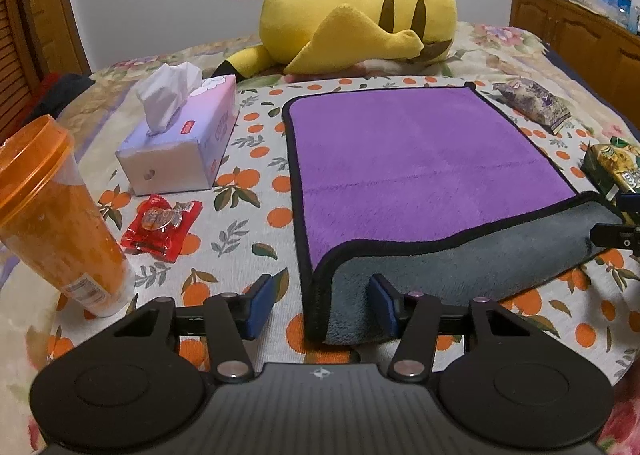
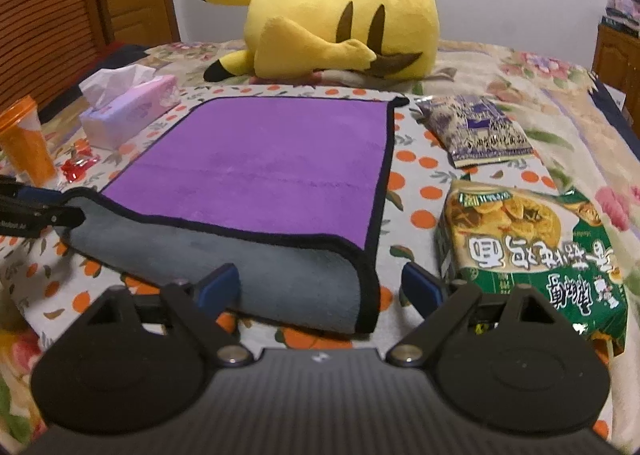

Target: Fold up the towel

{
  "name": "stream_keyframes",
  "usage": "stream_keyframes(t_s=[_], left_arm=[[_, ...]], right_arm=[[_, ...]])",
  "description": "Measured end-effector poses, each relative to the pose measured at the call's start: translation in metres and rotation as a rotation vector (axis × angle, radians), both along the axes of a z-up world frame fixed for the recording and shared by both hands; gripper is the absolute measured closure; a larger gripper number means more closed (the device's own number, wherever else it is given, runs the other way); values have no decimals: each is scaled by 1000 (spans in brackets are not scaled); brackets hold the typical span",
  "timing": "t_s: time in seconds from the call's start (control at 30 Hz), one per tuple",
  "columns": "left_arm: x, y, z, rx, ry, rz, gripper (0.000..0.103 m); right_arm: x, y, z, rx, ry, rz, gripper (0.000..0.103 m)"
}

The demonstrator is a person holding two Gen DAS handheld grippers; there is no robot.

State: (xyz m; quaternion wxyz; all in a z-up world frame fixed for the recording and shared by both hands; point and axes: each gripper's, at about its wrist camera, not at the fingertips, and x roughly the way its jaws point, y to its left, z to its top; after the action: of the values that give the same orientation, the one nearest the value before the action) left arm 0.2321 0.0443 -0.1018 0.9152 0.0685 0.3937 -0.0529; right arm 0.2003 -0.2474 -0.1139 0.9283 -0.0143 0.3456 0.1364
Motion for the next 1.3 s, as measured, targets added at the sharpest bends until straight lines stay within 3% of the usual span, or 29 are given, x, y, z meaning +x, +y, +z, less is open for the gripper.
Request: stream_keyframes(t_s=[0.2,0.37,0.47,0.77,0.9,1.07,1.2,1.3], left_arm=[[1,2,-1,-11,15,3,54],[-1,0,-1,-19,14,-7,72],[-2,-2,0,-14,8,-18,79],[-2,-4,1,-26,6,-25,80],[-4,-6,2,-32,2,-39,81],[-5,-9,4,-36,-3,-56,93],[-7,-11,8,-46,-9,-69,95],[-8,-12,11,-51,-21,-72,96]], right_arm=[[3,-4,-4,22,32,-3,19],[5,-5,-5,39,45,4,24],[6,-5,-6,44,50,13,34],[7,-8,-4,50,47,21,59],[7,-9,-4,46,45,17,78],[6,-8,-3,26,30,22,89],[6,-8,-2,16,19,32,98],[6,-9,-1,17,12,37,98]])
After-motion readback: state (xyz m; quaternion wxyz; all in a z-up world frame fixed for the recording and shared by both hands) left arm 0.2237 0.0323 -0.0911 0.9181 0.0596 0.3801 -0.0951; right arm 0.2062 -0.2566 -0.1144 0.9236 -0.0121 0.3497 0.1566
